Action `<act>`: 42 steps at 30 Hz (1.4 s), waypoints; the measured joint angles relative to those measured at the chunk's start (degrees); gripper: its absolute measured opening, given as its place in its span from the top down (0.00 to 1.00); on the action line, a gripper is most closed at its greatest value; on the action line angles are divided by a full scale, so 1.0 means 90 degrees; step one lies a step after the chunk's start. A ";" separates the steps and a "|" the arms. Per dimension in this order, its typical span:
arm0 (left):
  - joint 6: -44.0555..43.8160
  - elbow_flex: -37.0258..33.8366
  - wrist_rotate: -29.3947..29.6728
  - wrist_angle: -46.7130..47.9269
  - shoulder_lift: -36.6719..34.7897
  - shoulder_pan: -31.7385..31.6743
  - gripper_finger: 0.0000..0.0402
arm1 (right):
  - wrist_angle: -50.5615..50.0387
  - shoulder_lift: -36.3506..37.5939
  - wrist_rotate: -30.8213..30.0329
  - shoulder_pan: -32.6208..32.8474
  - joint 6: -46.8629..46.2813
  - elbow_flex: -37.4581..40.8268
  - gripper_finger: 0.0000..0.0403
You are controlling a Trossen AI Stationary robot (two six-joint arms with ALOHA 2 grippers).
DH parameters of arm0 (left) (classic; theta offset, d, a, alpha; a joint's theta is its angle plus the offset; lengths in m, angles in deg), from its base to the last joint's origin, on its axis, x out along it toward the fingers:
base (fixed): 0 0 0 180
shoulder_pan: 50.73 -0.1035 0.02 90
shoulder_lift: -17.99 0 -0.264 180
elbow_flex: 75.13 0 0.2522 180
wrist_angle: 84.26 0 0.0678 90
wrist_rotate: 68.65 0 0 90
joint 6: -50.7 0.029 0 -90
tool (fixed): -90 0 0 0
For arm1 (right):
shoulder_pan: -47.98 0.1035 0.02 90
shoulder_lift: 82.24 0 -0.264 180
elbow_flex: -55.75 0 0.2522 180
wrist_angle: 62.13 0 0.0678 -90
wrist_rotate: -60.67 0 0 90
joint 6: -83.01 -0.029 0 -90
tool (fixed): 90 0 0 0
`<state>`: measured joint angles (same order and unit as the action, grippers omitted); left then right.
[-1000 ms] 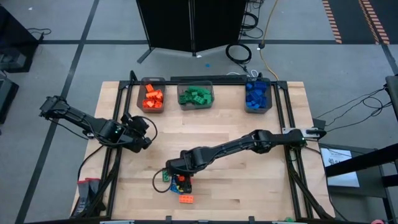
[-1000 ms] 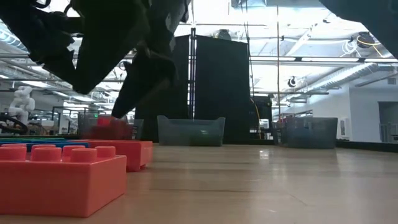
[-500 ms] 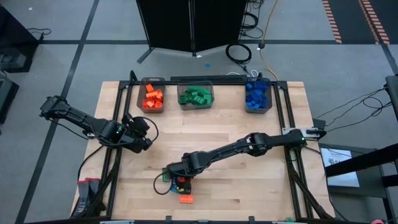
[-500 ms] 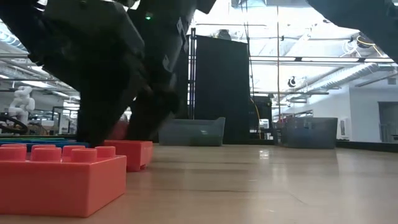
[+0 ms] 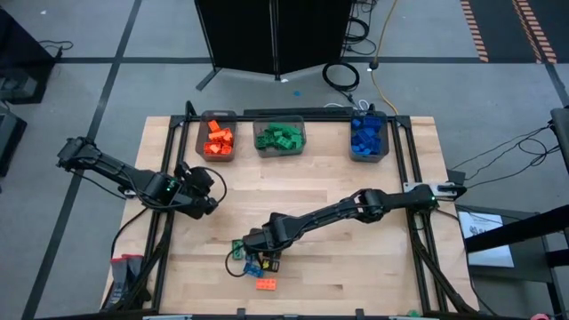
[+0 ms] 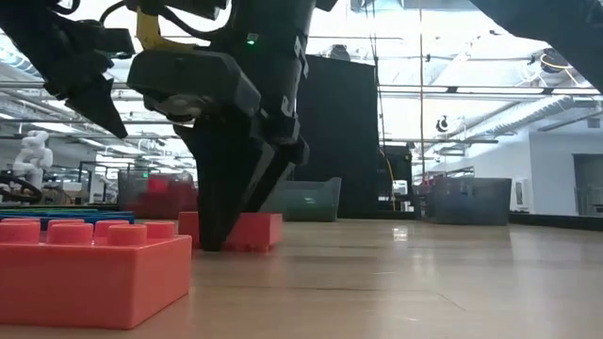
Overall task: Sort blocks
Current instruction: Put the orange game piece into the left black bin
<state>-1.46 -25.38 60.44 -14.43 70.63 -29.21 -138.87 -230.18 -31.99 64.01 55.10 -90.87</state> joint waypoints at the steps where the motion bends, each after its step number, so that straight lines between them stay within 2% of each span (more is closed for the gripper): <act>1: 0.0000 0.0000 0.0000 0.0001 0.0008 0.0000 0.94 | 0.0000 0.0005 -0.0017 0.0000 -0.0006 0.0000 0.71; 11: 0.0002 0.0000 0.0024 -0.0004 0.0026 0.0000 0.94 | -0.0136 0.0391 -0.0112 -0.0342 0.0072 -0.0217 0.71; 18: -0.0002 0.0000 0.0027 -0.0022 0.0028 0.0000 0.94 | 0.0187 0.0949 -0.0825 -0.1096 0.0620 -0.0206 0.71; 22: -0.0021 0.0000 0.0027 -0.0019 0.0025 0.0000 0.94 | 0.1064 0.1087 -0.0876 -0.1740 0.0998 -0.0223 0.71; 32: -0.0330 0.0000 0.0123 0.0022 0.0029 0.0000 0.94 | 0.4625 0.0934 -0.1090 -0.3038 0.1426 -0.0236 0.71; 42: -0.0334 0.0000 0.0371 0.0019 0.0043 0.0000 0.94 | 0.6664 0.0257 -0.0996 -0.3646 0.1391 -0.0233 0.71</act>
<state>-4.47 -25.38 63.77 -14.25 71.02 -29.21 -78.89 -227.86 -40.96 31.20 67.62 -92.97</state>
